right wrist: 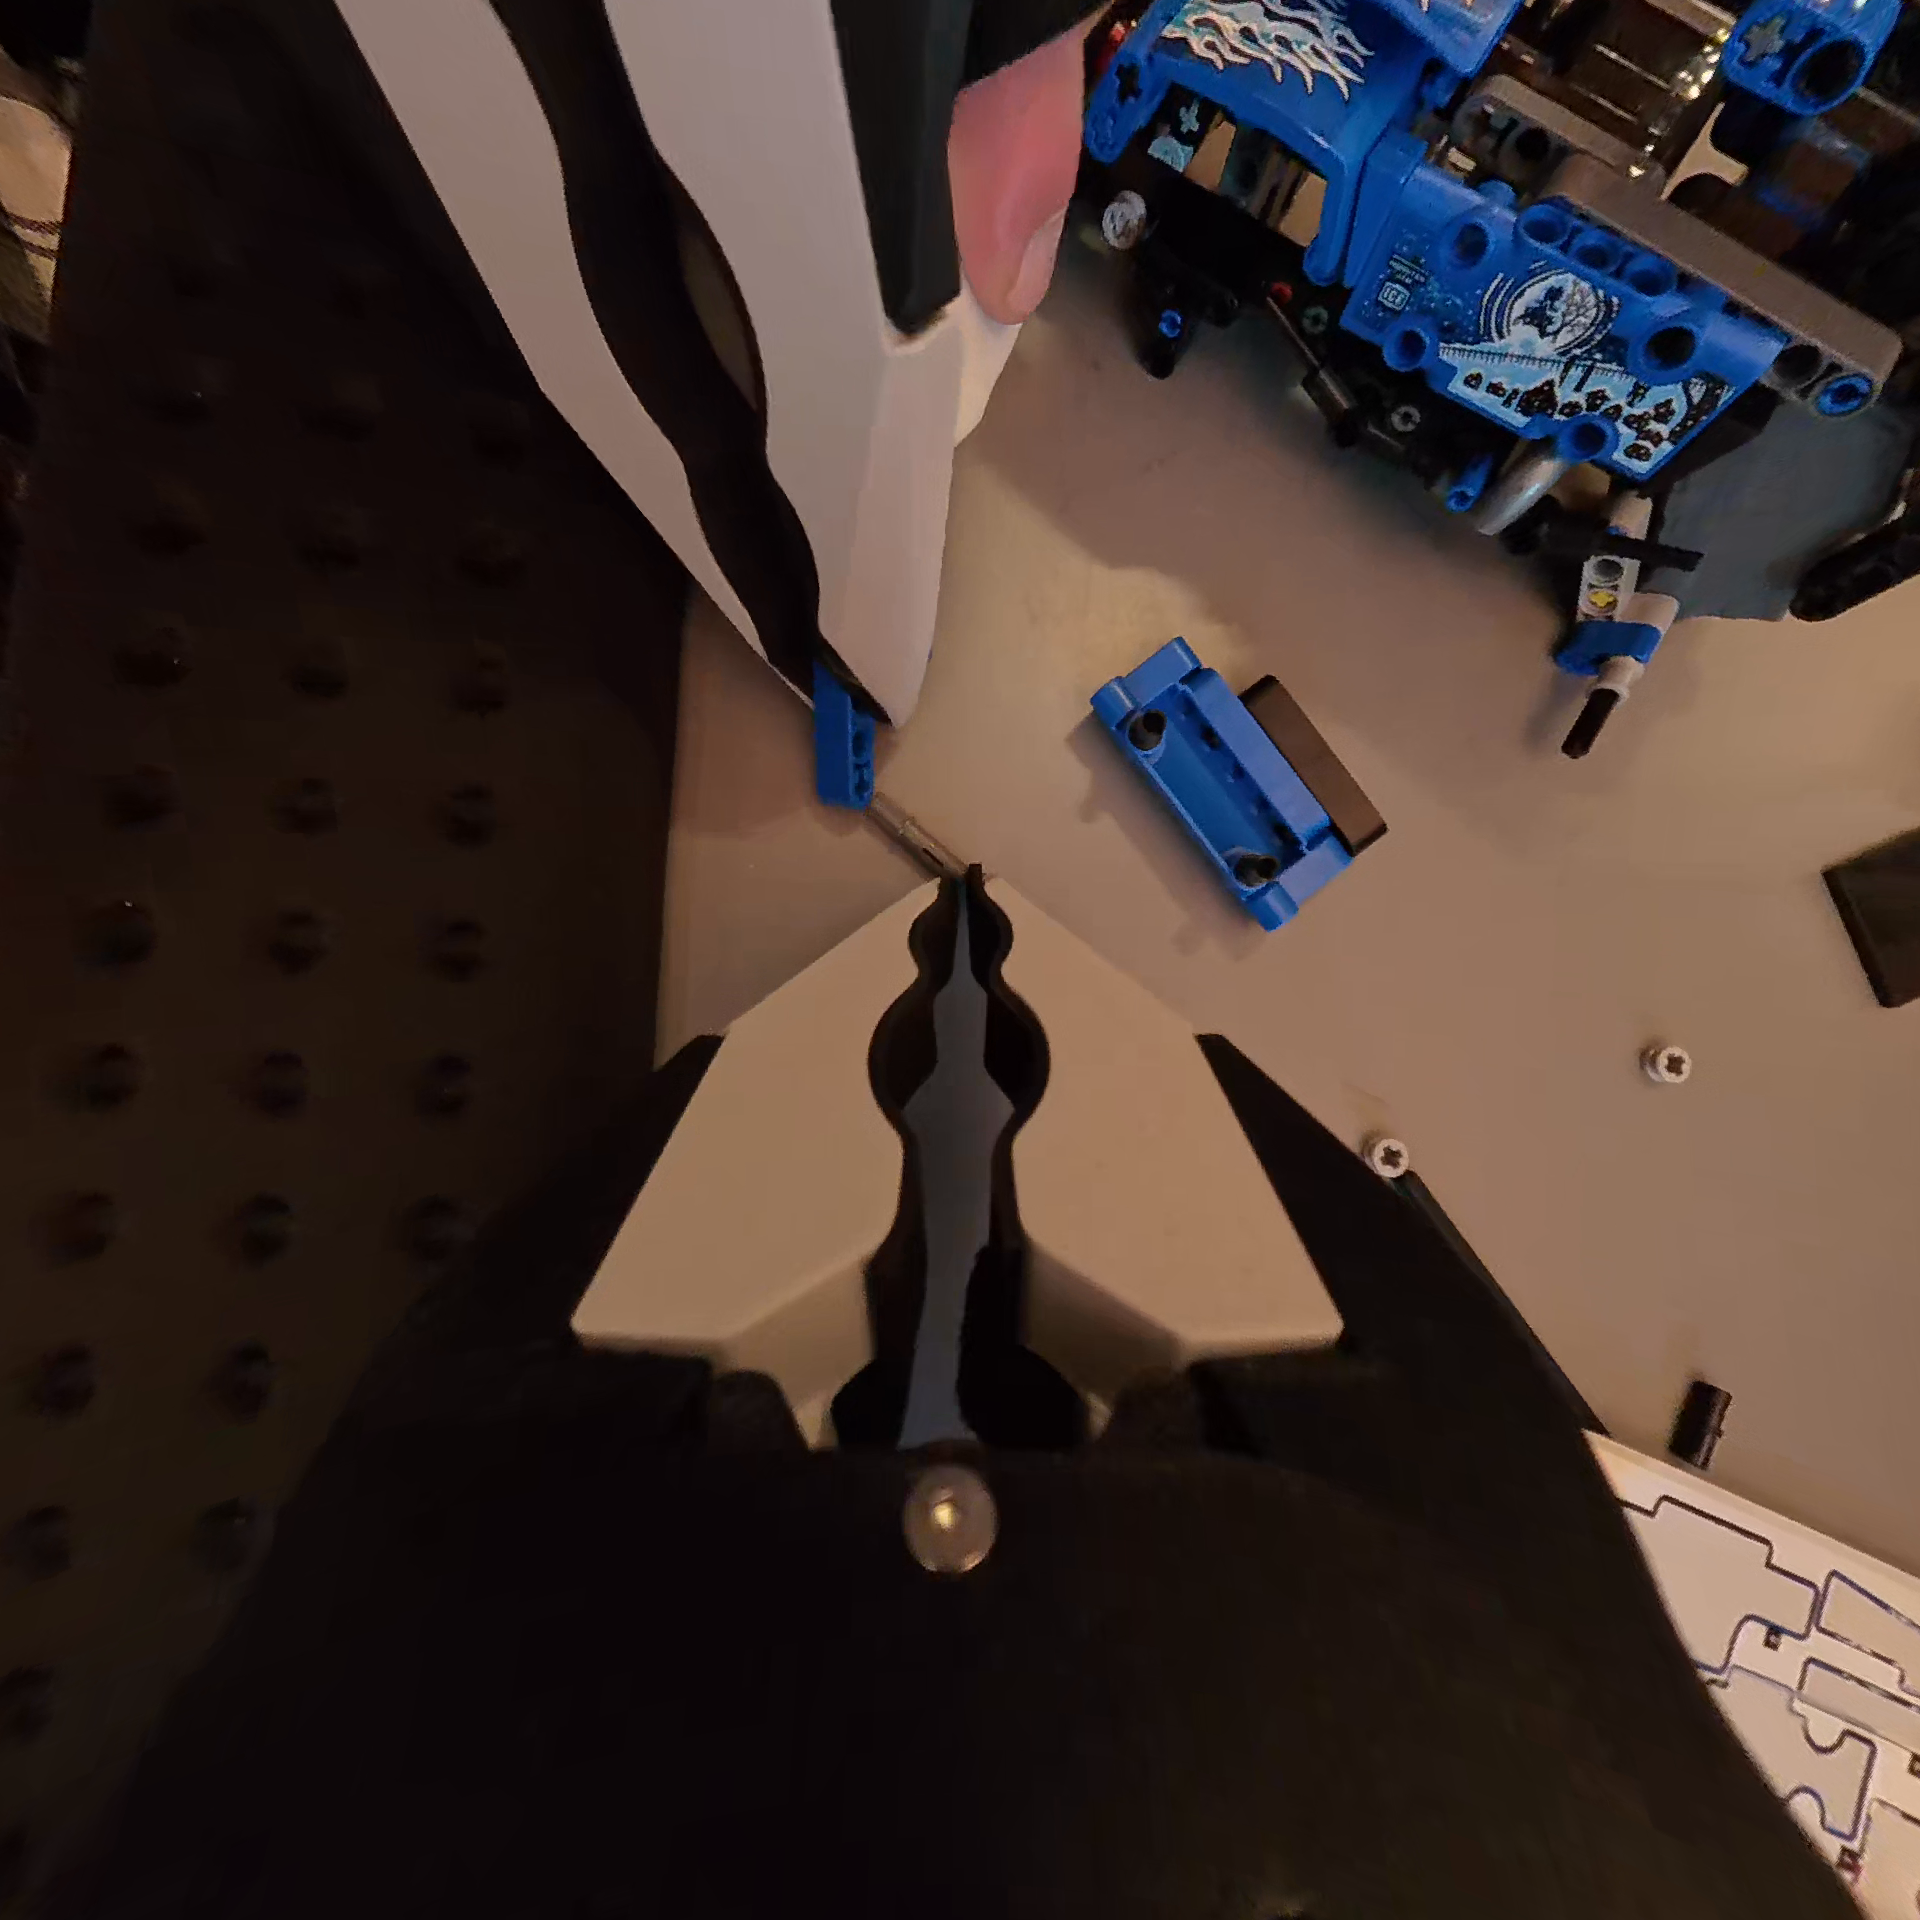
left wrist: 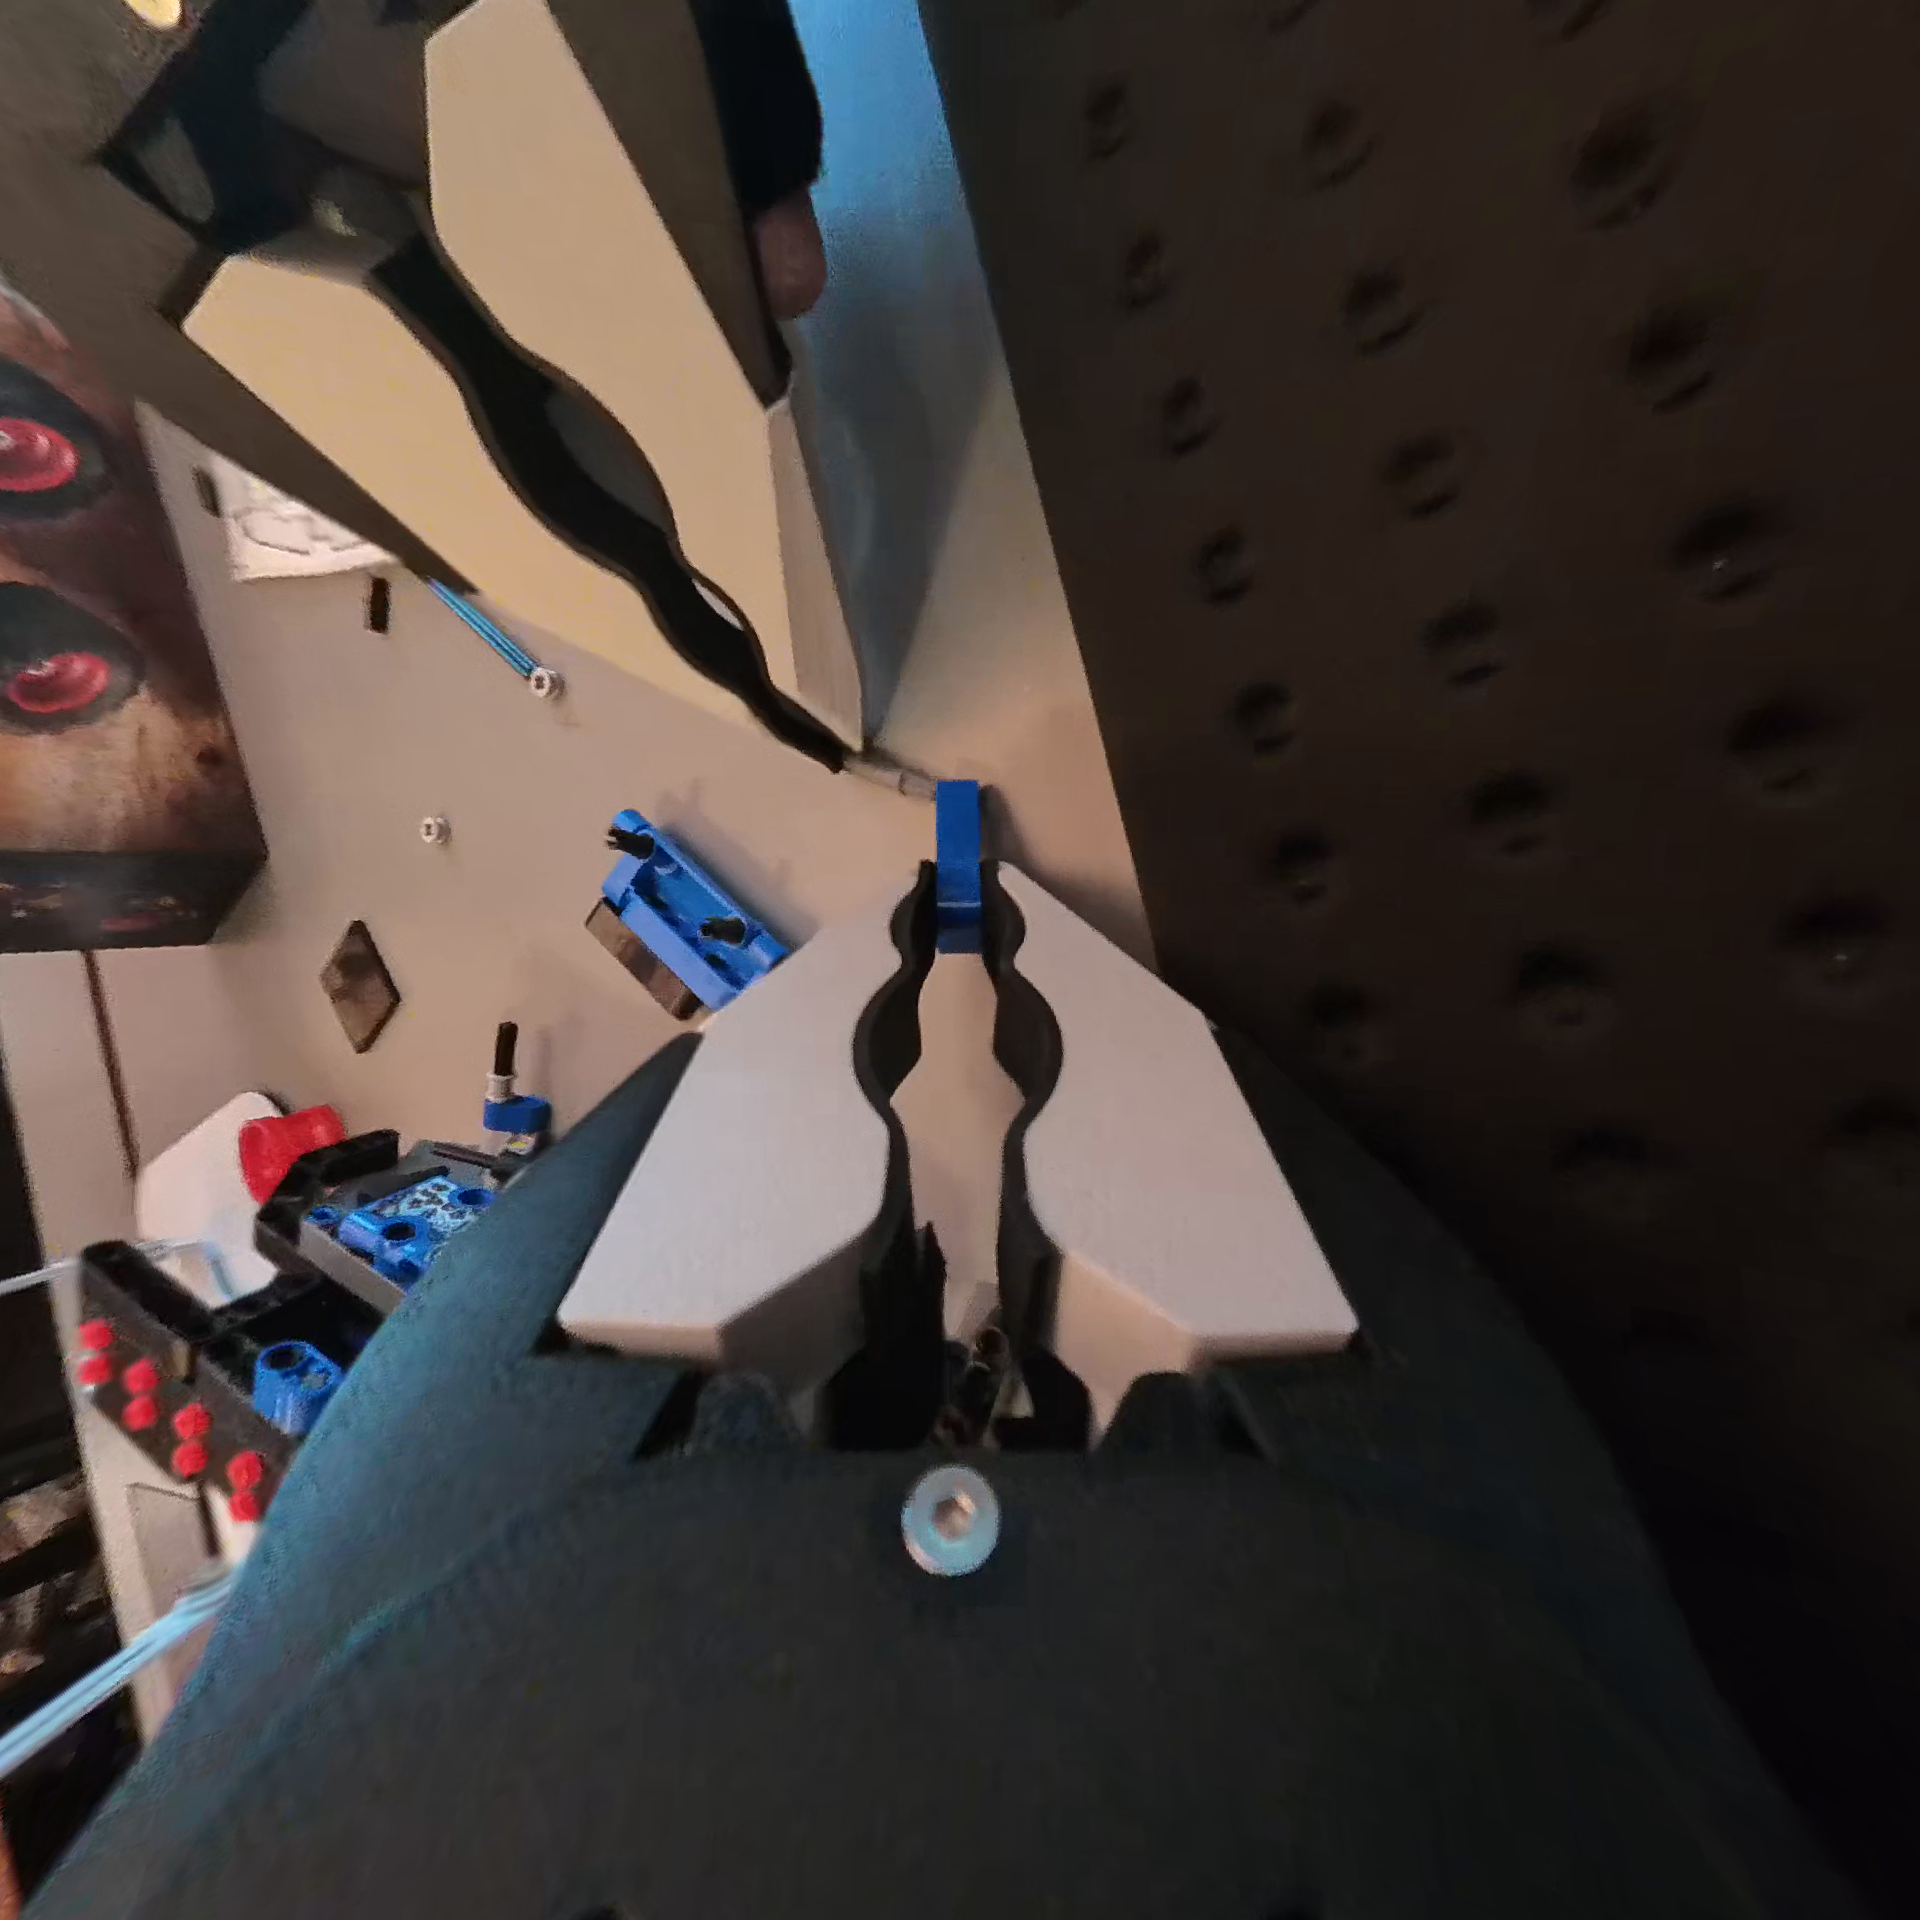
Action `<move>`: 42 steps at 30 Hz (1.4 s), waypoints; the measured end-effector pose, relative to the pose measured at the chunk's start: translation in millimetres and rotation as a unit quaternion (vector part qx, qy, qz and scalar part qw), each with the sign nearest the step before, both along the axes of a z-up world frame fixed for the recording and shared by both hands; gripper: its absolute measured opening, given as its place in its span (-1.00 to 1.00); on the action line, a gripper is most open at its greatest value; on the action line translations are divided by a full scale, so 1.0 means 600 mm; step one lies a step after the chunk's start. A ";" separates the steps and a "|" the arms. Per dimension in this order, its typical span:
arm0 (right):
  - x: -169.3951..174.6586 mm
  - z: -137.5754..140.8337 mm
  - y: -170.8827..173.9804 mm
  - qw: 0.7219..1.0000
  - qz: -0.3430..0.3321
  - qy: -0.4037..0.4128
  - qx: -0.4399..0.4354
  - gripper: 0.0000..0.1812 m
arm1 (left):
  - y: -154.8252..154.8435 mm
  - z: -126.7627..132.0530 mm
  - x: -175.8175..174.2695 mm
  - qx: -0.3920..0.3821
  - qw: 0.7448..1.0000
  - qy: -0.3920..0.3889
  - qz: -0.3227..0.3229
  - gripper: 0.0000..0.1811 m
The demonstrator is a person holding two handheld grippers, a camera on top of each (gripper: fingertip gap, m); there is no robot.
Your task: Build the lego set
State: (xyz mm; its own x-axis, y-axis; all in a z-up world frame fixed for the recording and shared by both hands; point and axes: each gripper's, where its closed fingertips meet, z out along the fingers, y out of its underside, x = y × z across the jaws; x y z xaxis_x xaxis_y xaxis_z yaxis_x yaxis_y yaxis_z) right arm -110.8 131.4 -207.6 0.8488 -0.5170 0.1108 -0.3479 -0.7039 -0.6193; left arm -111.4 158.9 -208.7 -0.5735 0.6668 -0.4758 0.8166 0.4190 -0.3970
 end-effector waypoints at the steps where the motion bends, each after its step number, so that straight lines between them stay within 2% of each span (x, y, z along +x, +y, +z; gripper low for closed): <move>1: 0.000 0.000 0.000 1.000 0.001 -0.002 0.001 -1.00 | 0.002 0.000 0.000 0.016 1.000 0.010 0.003 -0.93; 8: 0.002 0.001 0.005 1.000 0.006 -0.006 0.012 -1.00 | 0.004 -0.003 -0.002 0.093 0.992 0.073 0.034 -0.93; 13: 0.005 0.002 0.004 1.000 0.006 -0.020 0.003 -0.99 | 0.005 -0.003 -0.012 0.106 0.988 0.102 0.038 -0.93; 19: 0.005 0.004 0.015 0.999 0.037 -0.023 -0.004 -0.90 | 0.007 -0.003 -0.014 0.117 0.984 0.123 0.049 -0.92; 32: 0.015 0.004 0.027 0.998 0.066 -0.023 0.004 -0.96 | 0.008 -0.003 -0.012 0.150 0.969 0.174 0.093 -0.92; 42: 0.021 0.003 0.029 0.996 0.083 -0.027 0.003 -1.00 | 0.016 0.000 -0.009 0.173 0.945 0.239 0.141 -0.92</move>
State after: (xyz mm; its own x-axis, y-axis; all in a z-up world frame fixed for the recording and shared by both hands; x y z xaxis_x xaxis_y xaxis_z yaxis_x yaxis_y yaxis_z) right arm -98.5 149.1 -205.8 0.9155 -0.3709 0.1558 -0.1930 -0.7449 -0.6387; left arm -117.0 168.7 -208.5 -0.8456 0.5241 0.1014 0.4155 0.7655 -0.4913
